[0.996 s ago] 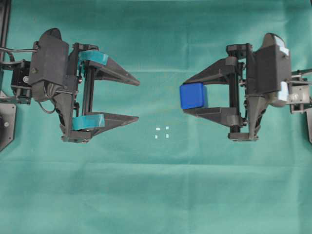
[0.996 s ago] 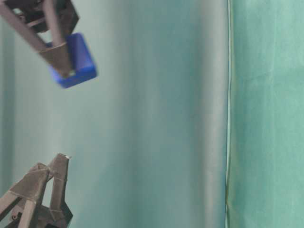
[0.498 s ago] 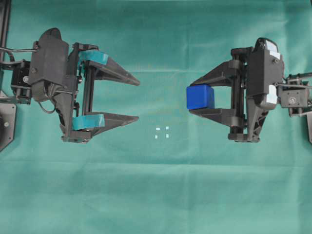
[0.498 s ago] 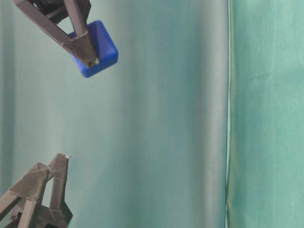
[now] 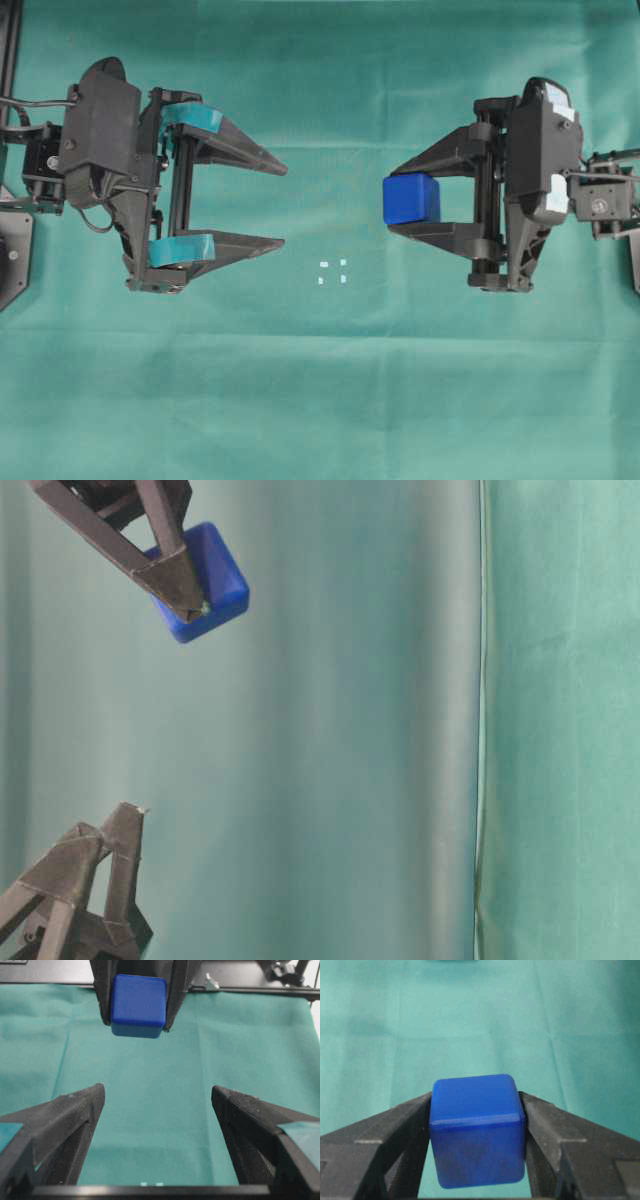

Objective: Handover the blue block to the right arm after grasping it with the left arm, then place it in the designated position.

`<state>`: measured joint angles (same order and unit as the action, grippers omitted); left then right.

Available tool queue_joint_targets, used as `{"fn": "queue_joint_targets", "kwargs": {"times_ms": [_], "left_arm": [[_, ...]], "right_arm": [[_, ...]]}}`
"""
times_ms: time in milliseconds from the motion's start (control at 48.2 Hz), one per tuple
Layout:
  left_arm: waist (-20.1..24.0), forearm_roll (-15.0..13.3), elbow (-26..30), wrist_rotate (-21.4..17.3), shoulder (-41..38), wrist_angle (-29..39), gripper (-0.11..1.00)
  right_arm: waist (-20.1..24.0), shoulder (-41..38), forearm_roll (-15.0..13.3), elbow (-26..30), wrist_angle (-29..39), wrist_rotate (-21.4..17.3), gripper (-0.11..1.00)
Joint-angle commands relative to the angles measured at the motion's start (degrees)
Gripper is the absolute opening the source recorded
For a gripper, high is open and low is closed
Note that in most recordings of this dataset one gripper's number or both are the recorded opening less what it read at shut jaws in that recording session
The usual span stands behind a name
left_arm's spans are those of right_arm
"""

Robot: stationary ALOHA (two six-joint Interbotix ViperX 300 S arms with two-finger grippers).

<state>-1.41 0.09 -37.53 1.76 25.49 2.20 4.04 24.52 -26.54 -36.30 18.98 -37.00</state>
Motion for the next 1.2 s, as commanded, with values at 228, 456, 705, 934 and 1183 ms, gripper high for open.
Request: {"fn": "queue_joint_targets", "kwargs": {"times_ms": [228, 456, 705, 934, 1183], "left_arm": [[0.18, -0.09, 1.14, 0.0, 0.26, -0.53, 1.0], [0.18, -0.09, 1.14, 0.0, 0.26, -0.53, 1.0], [0.18, -0.09, 1.14, 0.0, 0.26, -0.53, 1.0], [0.18, -0.09, 1.14, 0.0, 0.26, -0.53, 1.0], [0.18, -0.09, 1.05, 0.09, 0.26, -0.53, 1.0]], "right_arm": [[0.26, -0.09, 0.18, 1.58, -0.09, -0.18, 0.55], [0.26, -3.96, 0.18, 1.32, -0.7, -0.09, 0.55], [0.26, -9.84, 0.18, 1.32, -4.48, -0.09, 0.55], [-0.35, -16.79, 0.18, 1.14, -10.72, -0.18, 0.55], [-2.02, -23.64, 0.18, 1.41, -17.4, -0.97, 0.55]]}}
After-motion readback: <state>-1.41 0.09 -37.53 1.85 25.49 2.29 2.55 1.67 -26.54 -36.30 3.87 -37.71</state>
